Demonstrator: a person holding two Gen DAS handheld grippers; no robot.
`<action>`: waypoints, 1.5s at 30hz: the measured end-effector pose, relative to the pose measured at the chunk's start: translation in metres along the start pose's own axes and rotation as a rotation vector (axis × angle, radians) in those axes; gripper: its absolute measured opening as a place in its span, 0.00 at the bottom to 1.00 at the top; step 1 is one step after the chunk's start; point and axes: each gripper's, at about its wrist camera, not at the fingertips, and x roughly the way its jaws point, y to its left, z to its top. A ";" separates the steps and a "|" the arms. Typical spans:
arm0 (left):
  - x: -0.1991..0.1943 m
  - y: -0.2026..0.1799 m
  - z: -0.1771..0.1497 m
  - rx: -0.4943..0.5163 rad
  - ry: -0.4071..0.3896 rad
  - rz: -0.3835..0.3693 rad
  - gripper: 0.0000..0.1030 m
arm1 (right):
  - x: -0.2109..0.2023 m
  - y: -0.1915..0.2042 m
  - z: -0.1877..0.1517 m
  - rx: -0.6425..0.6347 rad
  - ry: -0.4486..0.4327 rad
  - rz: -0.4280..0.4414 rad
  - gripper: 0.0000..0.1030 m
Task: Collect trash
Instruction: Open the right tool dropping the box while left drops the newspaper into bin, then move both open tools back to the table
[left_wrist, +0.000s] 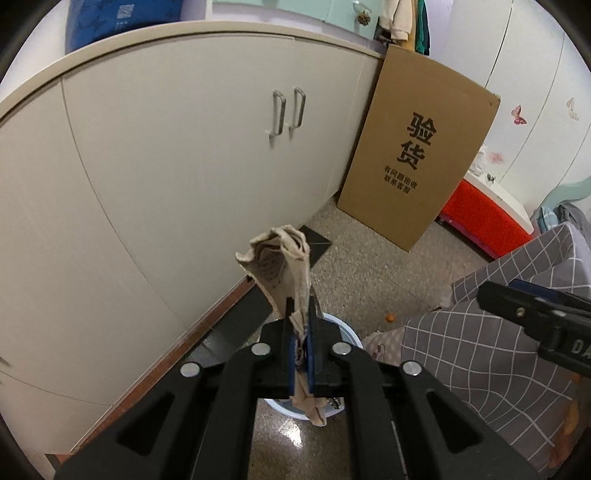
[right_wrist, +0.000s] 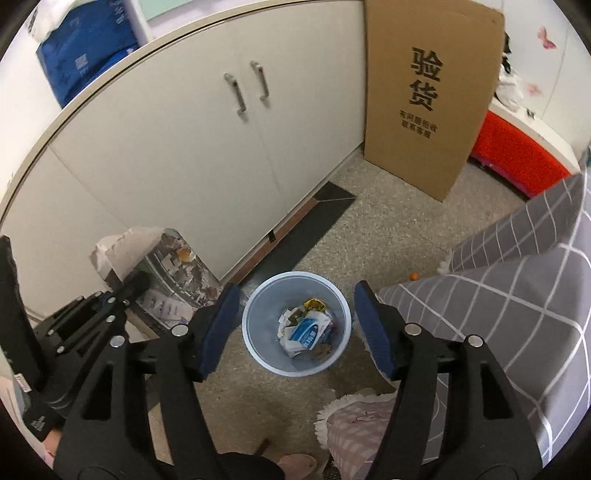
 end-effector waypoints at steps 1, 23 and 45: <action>0.001 -0.002 -0.001 0.003 0.004 -0.002 0.04 | -0.001 -0.002 -0.001 0.008 -0.004 -0.004 0.63; 0.007 -0.053 0.020 0.074 0.013 -0.026 0.08 | -0.030 -0.022 0.004 0.116 -0.171 -0.058 0.70; -0.014 -0.031 0.028 -0.040 -0.011 0.049 0.76 | -0.027 -0.025 0.005 0.134 -0.134 -0.034 0.72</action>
